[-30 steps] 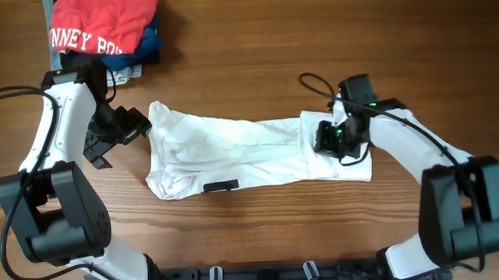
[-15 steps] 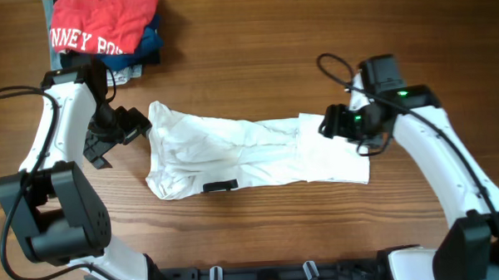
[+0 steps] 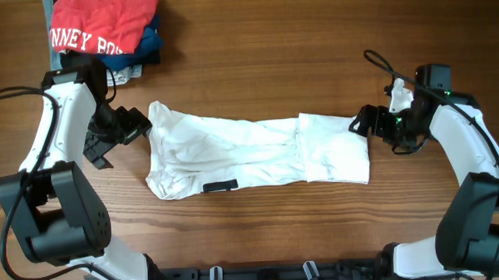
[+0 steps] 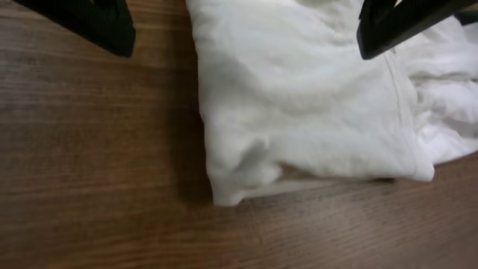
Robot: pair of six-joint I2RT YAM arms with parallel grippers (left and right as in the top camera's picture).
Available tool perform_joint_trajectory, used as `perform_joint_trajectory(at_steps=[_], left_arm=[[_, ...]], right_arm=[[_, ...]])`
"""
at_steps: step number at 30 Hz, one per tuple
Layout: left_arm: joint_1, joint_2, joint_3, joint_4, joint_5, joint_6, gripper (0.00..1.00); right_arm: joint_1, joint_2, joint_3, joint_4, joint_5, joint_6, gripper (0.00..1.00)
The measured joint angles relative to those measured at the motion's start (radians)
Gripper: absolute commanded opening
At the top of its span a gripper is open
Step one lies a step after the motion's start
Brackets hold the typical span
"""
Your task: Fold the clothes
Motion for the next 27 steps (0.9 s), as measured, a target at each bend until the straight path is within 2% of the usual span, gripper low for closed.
perform_joint_trajectory(at_steps=[10, 17, 18, 19, 21, 26, 27], left_arm=[[0.000, 0.000, 0.000, 0.003, 0.024, 0.000, 1.00], [0.000, 0.000, 0.000, 0.003, 0.024, 0.000, 1.00], [0.000, 0.000, 0.000, 0.003, 0.024, 0.000, 1.00], [0.000, 0.000, 0.000, 0.003, 0.024, 0.000, 1.00], [0.000, 0.000, 0.000, 0.003, 0.024, 0.000, 1.00], [0.000, 0.000, 0.000, 0.003, 0.024, 0.000, 1.00], [0.000, 0.000, 0.000, 0.003, 0.024, 0.000, 1.00]], right_arm=[[-0.016, 0.094, -0.076, 0.129, -0.060, -0.027, 0.99], [-0.053, 0.129, -0.078, 0.155, -0.228, -0.116, 0.93], [-0.053, 0.137, -0.081, 0.165, -0.264, -0.130, 0.72], [-0.053, 0.149, -0.084, 0.173, -0.310, -0.143, 0.60], [-0.053, 0.181, -0.101, 0.162, -0.357, -0.134, 0.58], [-0.052, 0.200, -0.131, 0.126, -0.400, -0.105, 0.16], [-0.052, 0.203, -0.132, 0.129, -0.394, -0.097, 0.04]])
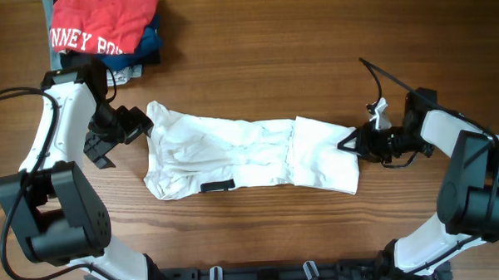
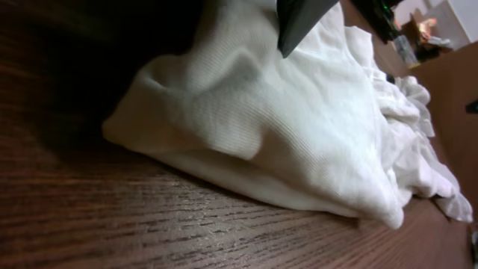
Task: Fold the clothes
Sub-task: 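Carry the right end leftward over the strip and lay it down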
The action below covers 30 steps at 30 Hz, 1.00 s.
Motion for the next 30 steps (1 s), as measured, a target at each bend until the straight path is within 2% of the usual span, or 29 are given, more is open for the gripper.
perform_joint_trajectory(at_steps=[3, 7, 10, 13, 16, 21, 30], left_arm=[[0.000, 0.000, 0.000, 0.000, 0.000, 0.000, 1.00], [0.000, 0.000, 0.000, 0.000, 0.000, 0.000, 1.00], [0.000, 0.000, 0.000, 0.000, 0.000, 0.000, 1.00], [0.000, 0.000, 0.000, 0.000, 0.000, 0.000, 1.00], [0.000, 0.000, 0.000, 0.000, 0.000, 0.000, 1.00], [0.000, 0.000, 0.000, 0.005, 0.000, 0.000, 1.00], [0.000, 0.000, 0.000, 0.005, 0.000, 0.000, 1.00]], right_arm=[[0.000, 0.003, 0.003, 0.011, 0.053, 0.072, 0.04], [-0.058, 0.004, 0.103, -0.092, 0.207, 0.154, 0.04], [-0.119, 0.004, 0.223, -0.180, 0.346, 0.179, 0.04], [-0.116, 0.002, 0.317, -0.248, 0.430, 0.187, 0.04], [-0.095, -0.031, 0.335, -0.274, 0.497, 0.204, 0.04], [0.046, -0.128, 0.335, -0.316, 0.603, 0.231, 0.04], [0.377, -0.135, 0.336, -0.343, 0.639, 0.355, 0.04]])
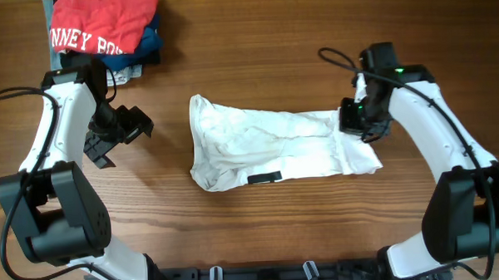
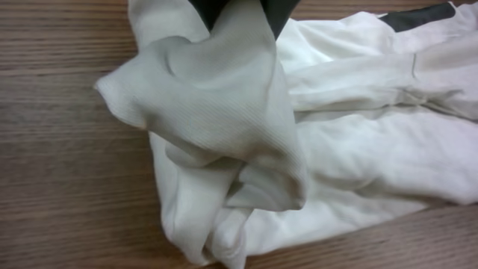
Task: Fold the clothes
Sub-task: 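Carry the right end leftward over the strip and lay it down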
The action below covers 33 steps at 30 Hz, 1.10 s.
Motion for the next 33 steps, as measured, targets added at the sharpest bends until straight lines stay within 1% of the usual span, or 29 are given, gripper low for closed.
perform_joint_trajectory(at_steps=[5, 7, 8, 10, 11, 12, 13, 14, 15, 17, 20, 21, 22, 23, 26, 30, 33], left_arm=[[0.000, 0.000, 0.000, 0.000, 0.000, 0.000, 1.00], [0.000, 0.000, 0.000, 0.000, 0.000, 0.000, 1.00], [0.000, 0.000, 0.000, 0.000, 0.000, 0.000, 1.00], [0.000, 0.000, 0.000, 0.000, 0.000, 0.000, 1.00], [0.000, 0.000, 0.000, 0.000, 0.000, 0.000, 1.00], [0.000, 0.000, 0.000, 0.000, 0.000, 0.000, 1.00], [0.000, 0.000, 0.000, 0.000, 0.000, 0.000, 1.00], [0.000, 0.000, 0.000, -0.002, 0.000, 0.000, 1.00], [0.000, 0.000, 0.000, -0.003, 0.000, 0.000, 1.00], [0.000, 0.000, 0.000, -0.005, 0.000, 0.000, 1.00], [0.000, 0.000, 0.000, -0.008, 0.000, 0.000, 1.00], [0.000, 0.000, 0.000, -0.008, 0.000, 0.000, 1.00], [0.000, 0.000, 0.000, -0.010, 0.000, 0.000, 1.00], [0.000, 0.000, 0.000, -0.013, 0.000, 0.000, 1.00], [0.000, 0.000, 0.000, -0.011, 0.000, 0.000, 1.00], [0.000, 0.000, 0.000, -0.011, 0.000, 0.000, 1.00], [0.000, 0.000, 0.000, -0.012, 0.000, 0.000, 1.00]], right_arm=[[0.117, 0.000, 0.000, 0.001, 0.000, 0.064, 0.05], [0.151, 0.000, 0.000, 0.005, 0.000, 0.081, 0.08], [0.164, 0.000, 0.000, 0.008, 0.000, 0.088, 0.12], [0.201, 0.001, 0.000, 0.027, 0.000, 0.125, 0.14], [0.226, 0.003, 0.000, 0.060, -0.011, 0.146, 0.20], [0.242, 0.004, 0.000, 0.091, -0.027, 0.166, 0.23], [0.261, 0.006, 0.000, 0.119, -0.036, 0.192, 0.24], [0.276, 0.008, 0.000, 0.158, -0.046, 0.216, 0.28], [0.286, 0.008, 0.000, 0.182, -0.054, 0.239, 0.37], [0.289, 0.008, 0.000, 0.205, -0.061, 0.267, 0.44], [0.288, 0.008, 0.001, 0.234, -0.057, 0.275, 0.43], [0.283, 0.008, 0.003, 0.219, -0.058, 0.275, 0.43], [0.273, 0.008, 0.006, 0.204, -0.060, 0.272, 0.45], [0.259, 0.008, 0.015, 0.193, -0.086, 0.248, 0.48], [0.250, 0.008, 0.031, 0.188, -0.161, 0.161, 0.47], [0.317, 0.046, 0.031, 0.205, -0.146, 0.109, 0.49], [0.383, 0.084, 0.031, 0.214, -0.103, 0.127, 0.50]])
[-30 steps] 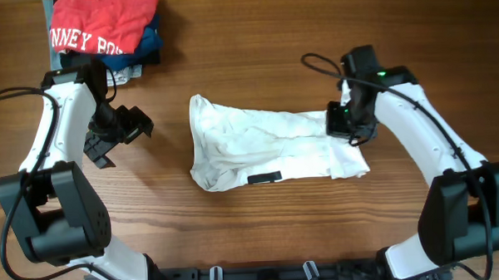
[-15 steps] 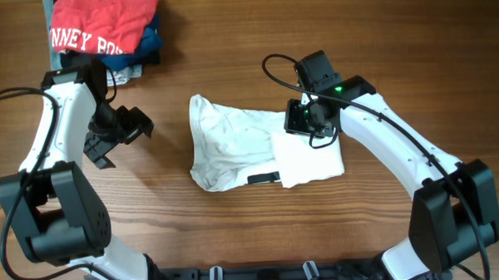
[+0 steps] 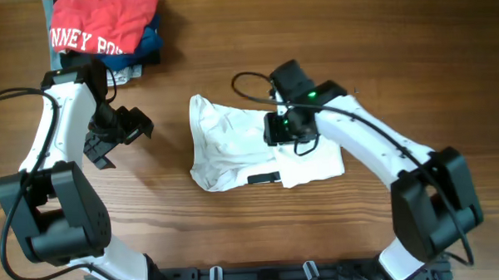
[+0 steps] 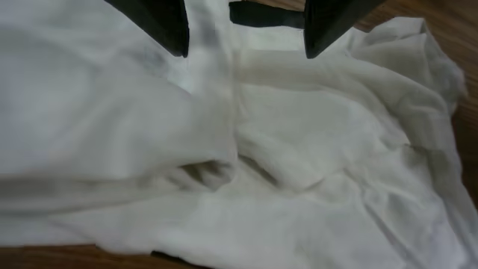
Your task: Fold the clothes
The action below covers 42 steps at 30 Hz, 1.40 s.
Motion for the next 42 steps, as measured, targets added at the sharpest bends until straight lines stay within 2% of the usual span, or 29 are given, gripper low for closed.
perform_joint_trajectory(at_steps=[2, 7, 13, 16, 22, 30, 32, 34, 42], left_arm=[[0.000, 0.000, 0.000, -0.001, 0.000, 0.000, 1.00], [0.000, 0.000, 0.000, -0.005, 0.000, 0.000, 1.00], [0.000, 0.000, 0.000, -0.005, 0.000, 0.000, 1.00], [0.000, 0.000, 0.000, -0.004, 0.000, 0.000, 1.00], [0.000, 0.000, 0.000, -0.004, 0.000, 0.000, 1.00], [0.000, 0.000, 0.000, -0.004, 0.000, 0.000, 1.00], [0.000, 0.000, 0.000, -0.004, 0.000, 0.000, 1.00], [0.000, 0.000, 0.000, -0.004, 0.000, 0.000, 1.00], [0.000, 0.000, 0.000, -0.005, 0.000, 0.000, 1.00]], right_arm=[[0.046, 0.054, 0.000, 0.004, 0.095, 0.041, 0.50], [0.052, 0.077, 0.000, 0.017, 0.256, 0.089, 0.50], [0.053, 0.077, 0.000, 0.042, 0.280, 0.114, 0.50], [0.085, 0.078, 0.000, 0.042, 0.259, 0.145, 0.57], [0.180, 0.128, 0.003, 0.026, 0.343, 0.229, 0.55], [0.178, 0.189, 0.054, -0.030, 0.391, 0.273, 0.29], [0.171, 0.194, 0.091, -0.055, 0.391, 0.270, 0.14], [0.159, 0.194, 0.124, -0.056, 0.390, 0.265, 0.04], [0.132, 0.194, 0.127, -0.025, 0.390, 0.272, 0.04]])
